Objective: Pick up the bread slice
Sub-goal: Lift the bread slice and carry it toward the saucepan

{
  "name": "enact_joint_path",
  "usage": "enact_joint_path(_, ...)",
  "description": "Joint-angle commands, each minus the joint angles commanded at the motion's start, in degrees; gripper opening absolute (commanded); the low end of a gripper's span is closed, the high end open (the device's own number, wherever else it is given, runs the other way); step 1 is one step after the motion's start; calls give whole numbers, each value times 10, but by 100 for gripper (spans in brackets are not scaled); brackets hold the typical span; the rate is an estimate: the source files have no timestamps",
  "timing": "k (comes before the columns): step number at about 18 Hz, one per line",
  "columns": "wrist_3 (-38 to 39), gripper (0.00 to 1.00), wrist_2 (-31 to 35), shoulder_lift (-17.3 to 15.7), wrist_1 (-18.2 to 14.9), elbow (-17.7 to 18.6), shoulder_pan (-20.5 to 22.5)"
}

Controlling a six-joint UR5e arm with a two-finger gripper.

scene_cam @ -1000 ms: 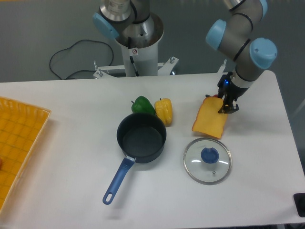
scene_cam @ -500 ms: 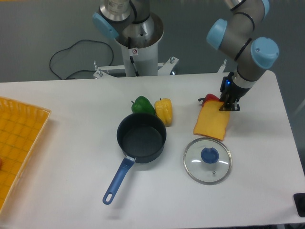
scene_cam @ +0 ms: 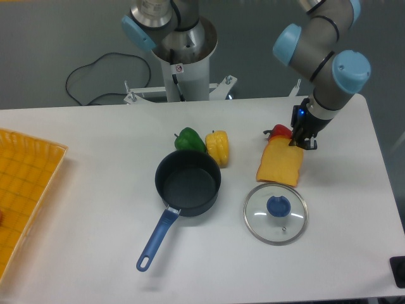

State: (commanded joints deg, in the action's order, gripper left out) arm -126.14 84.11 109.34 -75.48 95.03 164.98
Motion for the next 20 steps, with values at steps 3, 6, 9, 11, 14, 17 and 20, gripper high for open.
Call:
enact_joint_path(3,48,7,-2,1,-49,-51,-16)
enact_joint_path(6,77,7,-5,-4,-81,-70,-26)
enact_joint_path(9,82,7,-6,-17,-103,-77,-26)
enact_joint_path(11,98,7,-6,-25,-118,-80,-35)
enact_joint_path(14,120,7,10,-40,-168,-100,-64)
enact_joint_path(17,163,6,40,-54,-199,-115,-99)
enact_joint_path(20,186,6,41,-63,-214,-116,-120)
